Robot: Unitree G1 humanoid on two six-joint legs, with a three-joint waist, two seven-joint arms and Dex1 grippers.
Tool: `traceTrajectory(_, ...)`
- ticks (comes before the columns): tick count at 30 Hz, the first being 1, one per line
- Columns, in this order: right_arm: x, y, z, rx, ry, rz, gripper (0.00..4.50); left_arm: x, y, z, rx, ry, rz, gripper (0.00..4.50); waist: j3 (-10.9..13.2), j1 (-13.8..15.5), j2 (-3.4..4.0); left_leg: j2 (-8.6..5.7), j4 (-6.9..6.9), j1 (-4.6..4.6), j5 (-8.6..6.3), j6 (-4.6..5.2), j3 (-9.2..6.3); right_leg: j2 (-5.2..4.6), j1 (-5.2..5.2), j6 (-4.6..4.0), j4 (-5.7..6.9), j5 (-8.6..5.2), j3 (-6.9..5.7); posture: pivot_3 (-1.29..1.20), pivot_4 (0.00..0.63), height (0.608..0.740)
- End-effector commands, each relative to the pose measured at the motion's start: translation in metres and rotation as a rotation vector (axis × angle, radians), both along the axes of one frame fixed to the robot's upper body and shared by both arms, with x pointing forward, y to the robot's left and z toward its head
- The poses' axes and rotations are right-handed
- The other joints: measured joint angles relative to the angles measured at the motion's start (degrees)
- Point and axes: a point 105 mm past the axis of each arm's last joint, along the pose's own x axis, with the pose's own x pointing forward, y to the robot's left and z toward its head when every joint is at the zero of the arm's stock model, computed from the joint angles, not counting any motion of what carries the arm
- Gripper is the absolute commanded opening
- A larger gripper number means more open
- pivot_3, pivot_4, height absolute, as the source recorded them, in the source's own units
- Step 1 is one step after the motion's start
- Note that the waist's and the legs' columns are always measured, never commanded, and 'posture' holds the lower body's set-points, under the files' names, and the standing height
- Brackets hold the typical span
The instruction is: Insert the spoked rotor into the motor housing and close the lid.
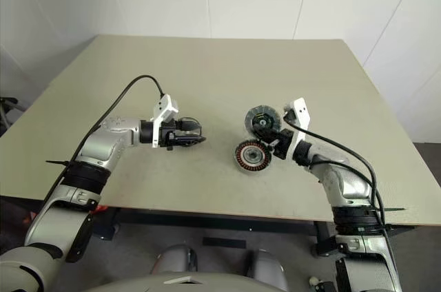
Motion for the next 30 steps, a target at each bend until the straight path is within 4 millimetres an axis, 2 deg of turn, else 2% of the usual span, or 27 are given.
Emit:
traceTrajectory(1, -0.001, 0.004, 0.008, -0.024, -0.052, 0.029, 0.03, 0.002, -0.001, 0.014, -0.016, -0.049, -0.012, 2.76, 0.0, -0.1, 0.0, 0.0, 0.01, 0.0, 0.0, 0.0, 0.0, 0.0, -0.01, 0.0, 0.01, 0.0, 0.0, 0.0, 0.0, 0.74)
traceTrajectory(9, -0.01, 0.003, -0.014, -0.103, -0.008, 0.067, 0.03, 0.002, 0.0, 0.014, -0.014, -0.048, -0.007, 2.76, 0.0, -0.1, 0.0, 0.01, 0.02, 0.07, -0.01, -0.01, -0.01, 0.0, 0.06, 0.01, 0.03, 0.0, 0.0, 0.0, 0.0, 0.74)
traceTrajectory(14, -0.025, 0.006, -0.039, -0.201, 0.041, 0.134, 0.03, 0.003, 0.0, 0.013, -0.014, -0.047, -0.003, 2.76, 0.0, -0.1, -0.04, 0.01, 0.01, 0.11, -0.01, -0.01, -0.01, 0.0, 0.11, 0.0, 0.03, 0.0, 0.0, 0.0, 0.0, 0.74)
traceTrajectory(20, -0.023, 0.005, -0.042, -0.215, 0.039, 0.121, 0.03, 0.005, 0.001, 0.013, -0.013, -0.047, 0.007, 2.76, 0.0, -0.4, -0.06, 0.02, 0.0, 0.58, -0.14, -0.12, 0.0, 0.0, 0.51, 0.06, 0.01, -0.03, 0.0, 0.0, 0.0, 0.74)
traceTrajectory(23, -0.018, 0.004, -0.031, -0.169, 0.011, 0.103, 0.03, 0.009, 0.005, 0.014, -0.009, -0.053, 0.026, 2.76, 0.0, -0.4, -0.06, 0.02, 0.0, 0.77, -0.14, -0.14, 0.0, 0.0, 0.72, 0.45, 0.01, -0.25, 0.0, 0.0, 0.0, 0.74)
traceTrajectory(25, -0.012, 0.006, -0.012, -0.093, -0.024, 0.085, 0.03, 0.014, 0.012, 0.016, -0.01, -0.059, 0.058, 2.76, 0.0, -0.3, -0.05, 0.02, 0.0, 0.77, -0.13, -0.15, 0.0, 0.0, 0.72, 0.45, 0.01, -0.25, 0.0, 0.0, 0.0, 0.74)
traceTrajectory(27, -0.007, 0.009, 0.011, -0.008, -0.062, 0.082, 0.03, 0.02, 0.026, 0.017, 0.002, -0.06, 0.101, 2.76, 0.0, -0.4, -0.03, 0.02, 0.0, 0.72, -0.12, -0.16, -0.01, 0.0, 0.66, 0.26, 0.02, -0.14, 0.0, 0.0, 0.0, 0.74)
traceTrajectory(30, -0.01, 0.017, 0.039, 0.067, -0.103, 0.125, 0.03, 0.025, 0.059, 0.019, 0.038, -0.055, 0.177, 2.76, 0.0, -0.6, 0.0, 0.03, -0.01, 0.49, -0.05, -0.03, 0.01, 0.01, 0.35, 0.03, 0.08, 0.0, 0.02, 0.0, 0.0, 0.74)
